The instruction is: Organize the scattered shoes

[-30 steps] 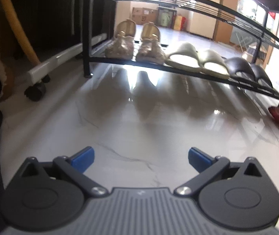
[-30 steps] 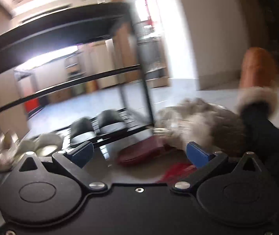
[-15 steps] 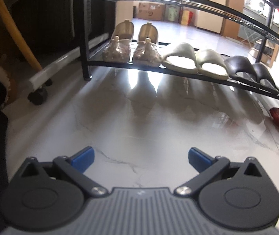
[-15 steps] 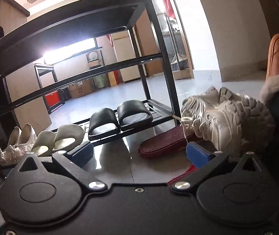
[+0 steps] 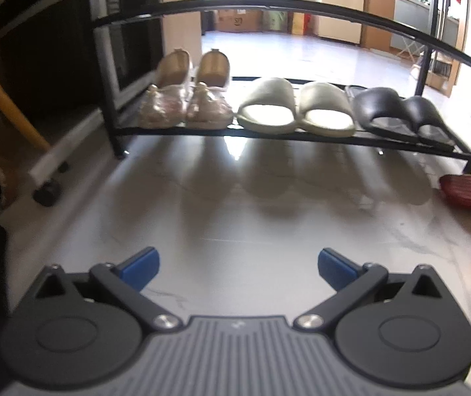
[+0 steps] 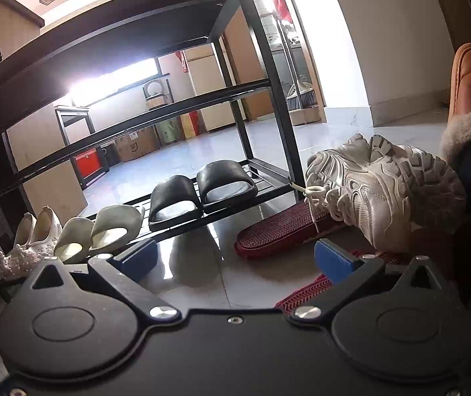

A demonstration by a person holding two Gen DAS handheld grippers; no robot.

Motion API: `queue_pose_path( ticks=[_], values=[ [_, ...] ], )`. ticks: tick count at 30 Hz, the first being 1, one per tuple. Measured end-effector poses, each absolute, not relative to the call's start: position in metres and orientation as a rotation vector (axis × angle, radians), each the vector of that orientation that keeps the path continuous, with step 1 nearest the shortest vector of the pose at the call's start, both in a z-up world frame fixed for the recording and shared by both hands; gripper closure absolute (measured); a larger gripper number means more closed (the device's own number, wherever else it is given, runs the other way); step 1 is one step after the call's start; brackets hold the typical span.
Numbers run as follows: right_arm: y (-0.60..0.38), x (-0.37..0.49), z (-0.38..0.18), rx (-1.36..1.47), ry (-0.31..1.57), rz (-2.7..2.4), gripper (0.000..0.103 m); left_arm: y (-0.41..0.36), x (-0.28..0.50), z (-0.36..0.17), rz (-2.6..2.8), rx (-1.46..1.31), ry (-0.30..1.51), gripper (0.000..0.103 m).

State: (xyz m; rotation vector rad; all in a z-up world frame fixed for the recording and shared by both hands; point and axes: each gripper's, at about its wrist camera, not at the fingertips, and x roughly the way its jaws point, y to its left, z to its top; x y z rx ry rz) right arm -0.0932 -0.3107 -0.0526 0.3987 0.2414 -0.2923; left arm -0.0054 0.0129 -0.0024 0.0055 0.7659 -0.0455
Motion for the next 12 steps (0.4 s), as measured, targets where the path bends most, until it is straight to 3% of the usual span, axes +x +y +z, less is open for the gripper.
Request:
queue_pose_path(
  ticks=[12],
  values=[
    [-0.3115, -0.0923, -0.0539, 0.412, 0.253, -0.292, 0.000, 0.0108, 0.0002, -0.0026, -0.031, -0.026, 0.780, 0.000]
  ],
)
